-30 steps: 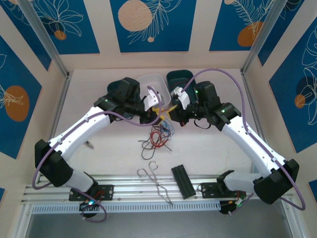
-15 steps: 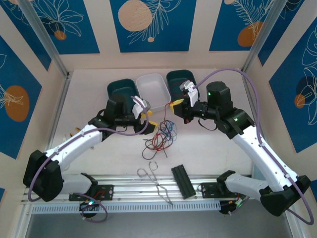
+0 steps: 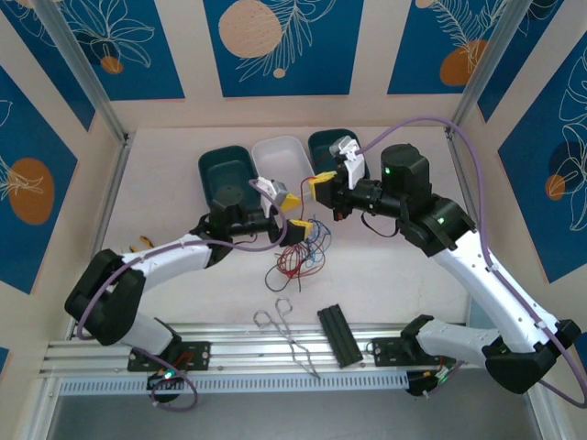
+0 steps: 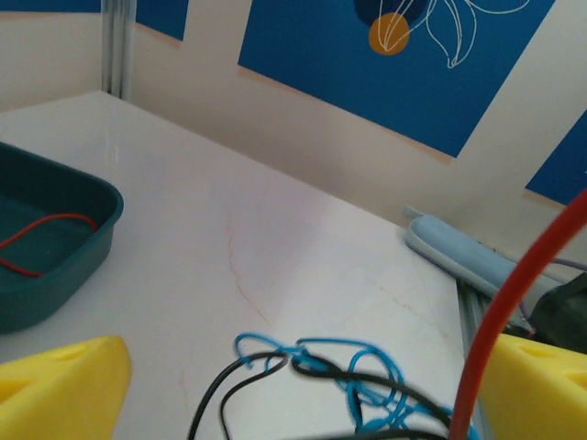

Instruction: Untangle the cables

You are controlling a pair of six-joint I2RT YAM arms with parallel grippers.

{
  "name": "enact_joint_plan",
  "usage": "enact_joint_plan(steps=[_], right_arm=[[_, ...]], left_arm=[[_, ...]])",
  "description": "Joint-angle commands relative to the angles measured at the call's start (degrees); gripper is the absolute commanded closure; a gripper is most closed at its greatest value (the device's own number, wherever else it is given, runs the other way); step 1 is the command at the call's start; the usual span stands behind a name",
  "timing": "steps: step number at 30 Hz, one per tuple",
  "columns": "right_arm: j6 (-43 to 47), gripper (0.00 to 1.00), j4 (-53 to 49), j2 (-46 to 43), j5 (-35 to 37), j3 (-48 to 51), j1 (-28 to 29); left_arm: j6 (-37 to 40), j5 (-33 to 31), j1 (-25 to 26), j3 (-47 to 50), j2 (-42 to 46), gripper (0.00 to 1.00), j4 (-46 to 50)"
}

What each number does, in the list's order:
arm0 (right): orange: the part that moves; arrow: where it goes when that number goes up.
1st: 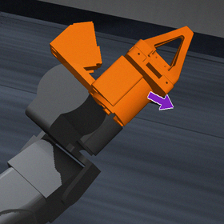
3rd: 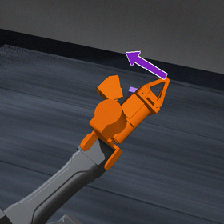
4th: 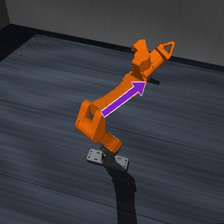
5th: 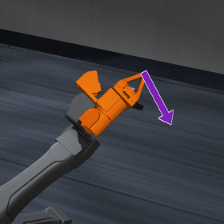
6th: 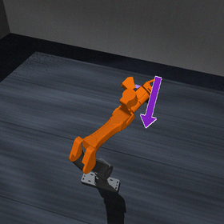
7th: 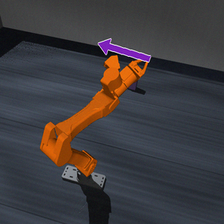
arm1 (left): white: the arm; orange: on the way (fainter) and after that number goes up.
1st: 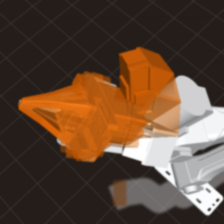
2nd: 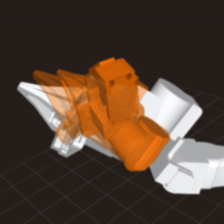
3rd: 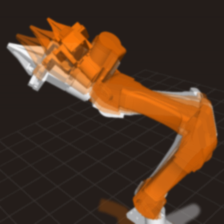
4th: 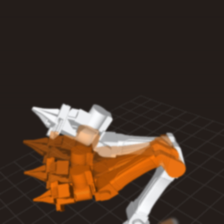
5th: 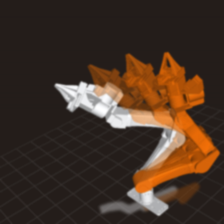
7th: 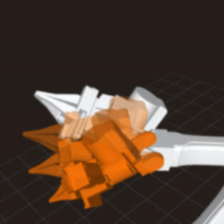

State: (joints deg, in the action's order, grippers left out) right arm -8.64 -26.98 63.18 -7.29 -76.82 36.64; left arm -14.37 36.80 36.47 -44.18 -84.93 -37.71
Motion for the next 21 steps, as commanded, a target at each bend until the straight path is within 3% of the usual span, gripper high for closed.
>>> enact_joint_plan(steps=[1, 6, 21], right_arm=[[-0.6, 1.00, 0.2, 0.7, 3.3, -2.1, 0.9], [-0.8, 1.00, -0.4, 1.9, 6.2, -3.0, 1.6], [-3.6, 1.00, 2.3, 1.3, 14.2, -8.5, 2.1]], left_arm=[[-4.1, -3.0, 0.7, -1.2, -2.3, 0.13, -7.6], [-5.1, -6.4, 2.1, -1.7, -3.5, 0.23, -7.6], [-4.0, -7.4, 3.4, -1.3, -10.8, 0.26, -0.8]])
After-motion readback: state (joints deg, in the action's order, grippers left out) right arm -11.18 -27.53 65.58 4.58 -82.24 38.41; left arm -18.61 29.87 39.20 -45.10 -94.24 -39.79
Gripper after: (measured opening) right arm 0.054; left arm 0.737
